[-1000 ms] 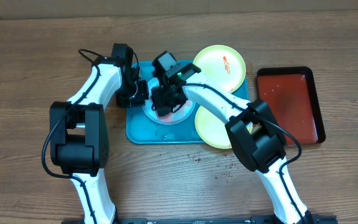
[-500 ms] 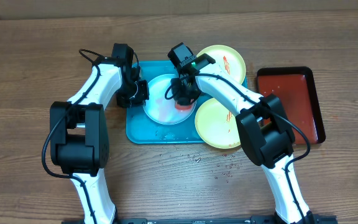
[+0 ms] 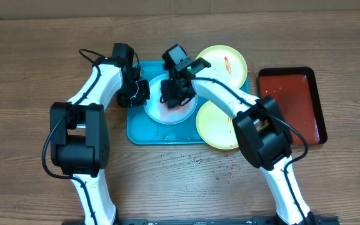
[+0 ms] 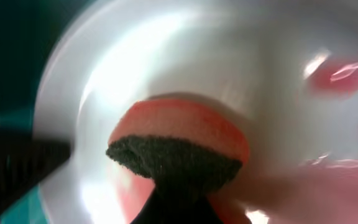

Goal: Clean dirty plates on tray and stack at the side
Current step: 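Scrub the white plate with the sponge while left gripper holds it, then lift the sponge away with the right gripper toward the right tray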

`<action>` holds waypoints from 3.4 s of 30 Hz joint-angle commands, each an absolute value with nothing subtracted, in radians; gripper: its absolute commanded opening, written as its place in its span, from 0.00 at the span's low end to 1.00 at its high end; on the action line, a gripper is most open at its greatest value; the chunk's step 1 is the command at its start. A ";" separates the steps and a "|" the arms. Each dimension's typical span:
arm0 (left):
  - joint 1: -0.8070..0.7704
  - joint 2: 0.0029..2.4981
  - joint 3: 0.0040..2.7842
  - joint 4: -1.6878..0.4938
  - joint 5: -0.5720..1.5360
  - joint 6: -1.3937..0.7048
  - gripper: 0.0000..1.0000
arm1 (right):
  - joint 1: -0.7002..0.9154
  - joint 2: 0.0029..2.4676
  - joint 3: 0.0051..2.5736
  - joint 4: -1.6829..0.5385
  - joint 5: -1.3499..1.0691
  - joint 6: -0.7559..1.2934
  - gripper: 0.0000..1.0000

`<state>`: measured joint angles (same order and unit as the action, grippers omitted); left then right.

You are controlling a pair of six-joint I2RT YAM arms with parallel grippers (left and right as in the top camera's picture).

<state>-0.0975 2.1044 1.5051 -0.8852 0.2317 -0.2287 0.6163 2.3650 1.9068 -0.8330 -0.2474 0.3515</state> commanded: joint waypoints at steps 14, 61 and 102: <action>-0.099 2.119 1.507 -0.802 0.199 -0.202 0.04 | 0.539 2.377 2.096 -1.139 -0.068 0.316 0.04; -0.124 1.890 1.665 -1.025 -0.123 -0.074 0.04 | -0.042 2.042 2.543 -1.694 -0.096 0.283 0.04; -0.564 1.889 1.770 -1.145 -1.141 -0.400 0.04 | -0.244 1.939 2.093 -1.684 0.036 0.309 0.04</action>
<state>-0.5453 1.9129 1.7428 -1.1324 -1.0183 -0.3241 -0.2451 1.9720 2.0941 -1.6905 0.0280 0.3069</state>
